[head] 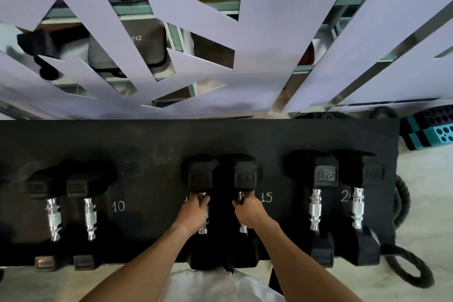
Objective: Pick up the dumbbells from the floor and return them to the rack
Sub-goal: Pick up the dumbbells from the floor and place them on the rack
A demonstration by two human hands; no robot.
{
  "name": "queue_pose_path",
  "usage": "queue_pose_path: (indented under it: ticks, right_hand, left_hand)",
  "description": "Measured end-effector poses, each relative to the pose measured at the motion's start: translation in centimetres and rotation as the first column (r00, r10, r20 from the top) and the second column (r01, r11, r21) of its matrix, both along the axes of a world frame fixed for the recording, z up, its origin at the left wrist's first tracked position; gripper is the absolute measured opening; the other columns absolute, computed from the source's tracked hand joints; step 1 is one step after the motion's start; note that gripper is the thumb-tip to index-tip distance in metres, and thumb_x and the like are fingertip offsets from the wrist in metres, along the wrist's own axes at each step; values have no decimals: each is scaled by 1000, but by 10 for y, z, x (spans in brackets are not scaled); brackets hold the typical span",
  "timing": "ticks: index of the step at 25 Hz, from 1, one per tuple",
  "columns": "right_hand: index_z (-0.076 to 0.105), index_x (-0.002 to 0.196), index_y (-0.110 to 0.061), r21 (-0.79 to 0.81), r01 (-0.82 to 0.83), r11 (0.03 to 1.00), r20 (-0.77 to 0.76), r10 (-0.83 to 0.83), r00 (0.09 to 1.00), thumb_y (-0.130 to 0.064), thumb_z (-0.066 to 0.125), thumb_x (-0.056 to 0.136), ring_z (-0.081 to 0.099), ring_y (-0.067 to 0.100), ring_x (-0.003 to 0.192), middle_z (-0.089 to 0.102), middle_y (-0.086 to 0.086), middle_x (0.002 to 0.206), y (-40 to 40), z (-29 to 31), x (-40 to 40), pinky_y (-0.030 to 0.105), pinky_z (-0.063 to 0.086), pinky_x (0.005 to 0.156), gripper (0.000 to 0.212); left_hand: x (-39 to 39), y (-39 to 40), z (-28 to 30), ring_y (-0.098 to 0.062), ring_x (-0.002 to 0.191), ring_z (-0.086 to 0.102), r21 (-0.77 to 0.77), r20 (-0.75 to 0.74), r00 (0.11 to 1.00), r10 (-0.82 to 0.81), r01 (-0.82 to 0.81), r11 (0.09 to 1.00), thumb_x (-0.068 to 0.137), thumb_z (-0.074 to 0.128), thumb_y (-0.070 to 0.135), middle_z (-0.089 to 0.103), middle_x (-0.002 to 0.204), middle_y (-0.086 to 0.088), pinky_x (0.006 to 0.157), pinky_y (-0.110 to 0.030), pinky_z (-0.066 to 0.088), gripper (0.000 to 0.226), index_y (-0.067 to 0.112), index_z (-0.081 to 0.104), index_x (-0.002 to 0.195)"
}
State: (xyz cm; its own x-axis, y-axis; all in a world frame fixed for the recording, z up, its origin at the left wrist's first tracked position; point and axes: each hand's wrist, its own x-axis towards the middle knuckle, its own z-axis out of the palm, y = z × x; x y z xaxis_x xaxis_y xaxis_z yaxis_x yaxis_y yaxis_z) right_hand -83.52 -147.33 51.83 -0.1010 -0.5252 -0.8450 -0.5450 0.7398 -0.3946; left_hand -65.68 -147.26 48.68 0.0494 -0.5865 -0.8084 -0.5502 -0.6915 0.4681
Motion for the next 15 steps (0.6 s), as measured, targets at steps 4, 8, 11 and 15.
queue_pose_path:
  ticks: [4,8,11,15]
  right_hand:
    - [-2,150,5,52,-75,996,3,75,997,-21,46,99,49,33,130,51,20,140,-1,0,1,35,39,103,75]
    - [9,149,-6,52,-138,989,-21,140,990,-30,49,97,54,34,126,57,17,134,1,8,-5,38,42,102,70]
    - [35,136,-14,2,-190,982,-120,189,975,-34,50,91,60,35,114,63,16,123,12,20,-13,39,49,95,52]
    - [45,126,-15,-49,-172,984,-154,163,975,-35,49,92,64,32,105,66,14,115,42,28,-14,38,54,89,39]
  left_hand:
    - [-2,-3,1,-35,134,46,76,-14,1000,-4,5,997,106,40,39,45,149,-13,96,-33,37,57,29,17,157]
    - [3,-12,12,-33,126,53,166,14,993,-114,110,980,103,44,42,53,141,-12,105,-41,45,50,22,37,148]
    - [12,-11,24,-23,109,63,92,112,934,-340,331,939,95,55,42,68,118,-3,96,-35,50,28,26,66,115]
    - [19,-1,39,-16,85,63,65,199,894,-403,398,915,92,52,41,68,93,4,72,-30,47,20,26,60,82]
